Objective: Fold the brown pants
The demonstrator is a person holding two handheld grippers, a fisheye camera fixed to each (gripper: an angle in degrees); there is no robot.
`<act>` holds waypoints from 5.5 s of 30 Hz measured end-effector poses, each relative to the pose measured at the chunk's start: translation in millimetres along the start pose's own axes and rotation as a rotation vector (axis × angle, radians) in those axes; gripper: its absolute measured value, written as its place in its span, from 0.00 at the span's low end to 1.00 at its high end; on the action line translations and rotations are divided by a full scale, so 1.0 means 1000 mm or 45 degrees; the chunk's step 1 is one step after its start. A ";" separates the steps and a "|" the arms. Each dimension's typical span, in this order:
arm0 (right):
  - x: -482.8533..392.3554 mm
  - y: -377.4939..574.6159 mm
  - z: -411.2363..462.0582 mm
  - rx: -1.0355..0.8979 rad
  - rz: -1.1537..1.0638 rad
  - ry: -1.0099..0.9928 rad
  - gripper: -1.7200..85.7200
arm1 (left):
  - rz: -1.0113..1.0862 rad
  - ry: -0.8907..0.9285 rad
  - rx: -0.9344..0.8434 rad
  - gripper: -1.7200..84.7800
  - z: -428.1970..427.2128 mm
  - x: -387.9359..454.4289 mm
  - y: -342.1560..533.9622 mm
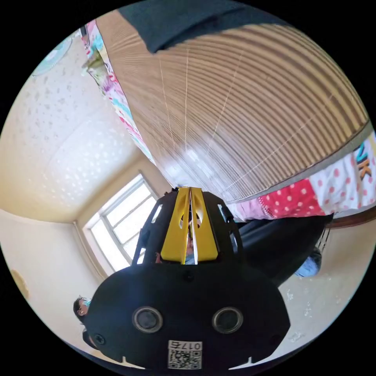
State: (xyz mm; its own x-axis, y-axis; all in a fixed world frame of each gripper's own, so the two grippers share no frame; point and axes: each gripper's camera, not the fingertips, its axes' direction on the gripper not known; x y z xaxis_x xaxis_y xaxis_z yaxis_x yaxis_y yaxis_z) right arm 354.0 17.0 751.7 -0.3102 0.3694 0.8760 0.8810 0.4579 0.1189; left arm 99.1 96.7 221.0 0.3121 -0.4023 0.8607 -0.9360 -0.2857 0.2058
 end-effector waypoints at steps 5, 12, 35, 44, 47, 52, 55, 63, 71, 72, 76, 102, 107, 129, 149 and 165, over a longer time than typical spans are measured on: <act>0.041 0.023 0.073 -0.015 0.046 -0.053 0.02 | -0.103 0.282 0.072 0.12 -0.068 0.005 0.012; 0.093 0.061 0.151 0.096 0.044 -0.438 0.02 | -0.174 0.953 0.723 0.17 -0.192 0.041 0.045; 0.290 0.111 0.021 0.890 -0.129 -1.158 0.02 | 1.231 0.758 -0.482 0.04 0.003 0.402 0.238; 0.285 -0.006 0.033 0.604 -0.190 -1.027 0.02 | 0.993 -0.776 -1.504 0.09 0.331 0.222 0.431; 0.275 -0.051 0.036 0.439 -0.250 -0.908 0.02 | 0.841 -0.773 -1.486 0.09 0.364 0.178 0.435; 0.275 -0.119 0.047 0.135 -0.262 -0.523 0.03 | 0.754 -0.742 -1.068 0.15 0.379 0.170 0.396; 0.288 -0.148 0.054 0.036 -0.282 -0.410 0.03 | 0.808 -0.677 -0.867 0.17 0.398 0.180 0.372; 0.364 -0.198 0.083 -0.002 -0.263 -0.420 0.03 | 1.230 -0.724 -0.719 0.21 0.542 0.226 0.319; 0.408 -0.268 0.123 -0.059 -0.323 -0.248 0.07 | 1.014 -0.591 -1.034 0.04 0.674 0.128 0.295; 0.408 -0.283 0.133 -0.068 -0.348 -0.200 0.09 | 1.075 -0.526 -1.098 0.02 0.676 0.122 0.314; 0.409 -0.340 0.183 -0.102 -0.414 0.062 0.19 | 1.147 -0.409 -1.297 0.02 0.664 0.099 0.373; 0.460 -0.366 0.596 -1.238 -1.788 1.338 0.02 | 0.421 -0.058 -0.241 0.31 0.567 0.119 0.184; 0.512 -0.300 0.638 -1.379 -2.333 1.824 0.02 | 0.216 -0.224 -0.164 0.20 0.605 0.084 0.146; 0.408 -0.416 0.488 -0.920 -1.801 0.504 0.08 | 2.353 1.586 -0.803 0.06 0.494 0.187 0.518; 0.228 -0.394 0.394 -0.217 -2.096 -0.320 0.10 | 2.185 1.416 -1.009 0.06 0.605 0.023 0.706; 0.107 -0.207 0.361 0.512 -2.514 -0.149 0.10 | 2.350 0.395 -0.699 0.12 0.716 -0.059 0.815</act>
State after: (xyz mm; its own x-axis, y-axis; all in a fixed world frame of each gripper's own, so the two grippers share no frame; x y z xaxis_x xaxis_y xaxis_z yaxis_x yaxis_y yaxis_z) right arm 9.6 253.6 652.4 -0.5937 -0.7339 -0.3299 -0.7387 0.3346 0.5852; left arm -564.8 -735.3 4.5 -0.9305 0.3181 0.1815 0.0122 0.5222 -0.8527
